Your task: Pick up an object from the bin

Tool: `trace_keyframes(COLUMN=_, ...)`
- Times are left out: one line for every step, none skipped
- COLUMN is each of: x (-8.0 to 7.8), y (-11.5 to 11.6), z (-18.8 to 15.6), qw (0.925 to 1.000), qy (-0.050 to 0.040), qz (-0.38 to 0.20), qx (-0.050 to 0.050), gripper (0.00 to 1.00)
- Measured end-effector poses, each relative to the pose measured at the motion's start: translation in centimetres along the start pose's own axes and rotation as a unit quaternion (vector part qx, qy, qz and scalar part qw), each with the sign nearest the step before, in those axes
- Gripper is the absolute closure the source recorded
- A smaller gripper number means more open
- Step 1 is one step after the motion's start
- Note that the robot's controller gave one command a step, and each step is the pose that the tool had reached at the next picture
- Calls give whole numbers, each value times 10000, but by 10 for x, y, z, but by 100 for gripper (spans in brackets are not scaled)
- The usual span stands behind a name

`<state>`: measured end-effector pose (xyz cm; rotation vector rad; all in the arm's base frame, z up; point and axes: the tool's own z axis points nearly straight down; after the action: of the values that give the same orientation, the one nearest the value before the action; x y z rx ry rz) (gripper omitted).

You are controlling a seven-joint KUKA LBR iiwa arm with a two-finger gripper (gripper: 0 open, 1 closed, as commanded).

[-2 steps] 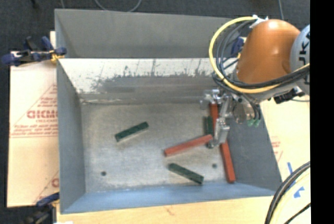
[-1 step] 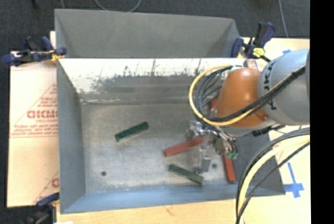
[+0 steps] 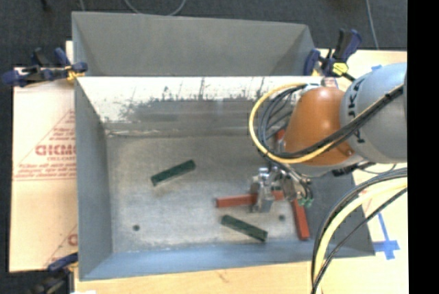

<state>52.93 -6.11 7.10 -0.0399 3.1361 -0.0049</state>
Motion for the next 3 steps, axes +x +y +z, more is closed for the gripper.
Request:
trace_keyframes(x=17, y=-5, z=-153, qw=9783, qy=-20, qz=-2073, qx=-2, gripper=100)
trace_keyframes(x=17, y=-4, z=-151, qw=9784, qy=2, qz=-2065, qx=-21, gripper=0)
trace_keyframes(x=40, y=32, z=3, qw=9845, qy=18, qz=-1753, qx=-30, gripper=0)
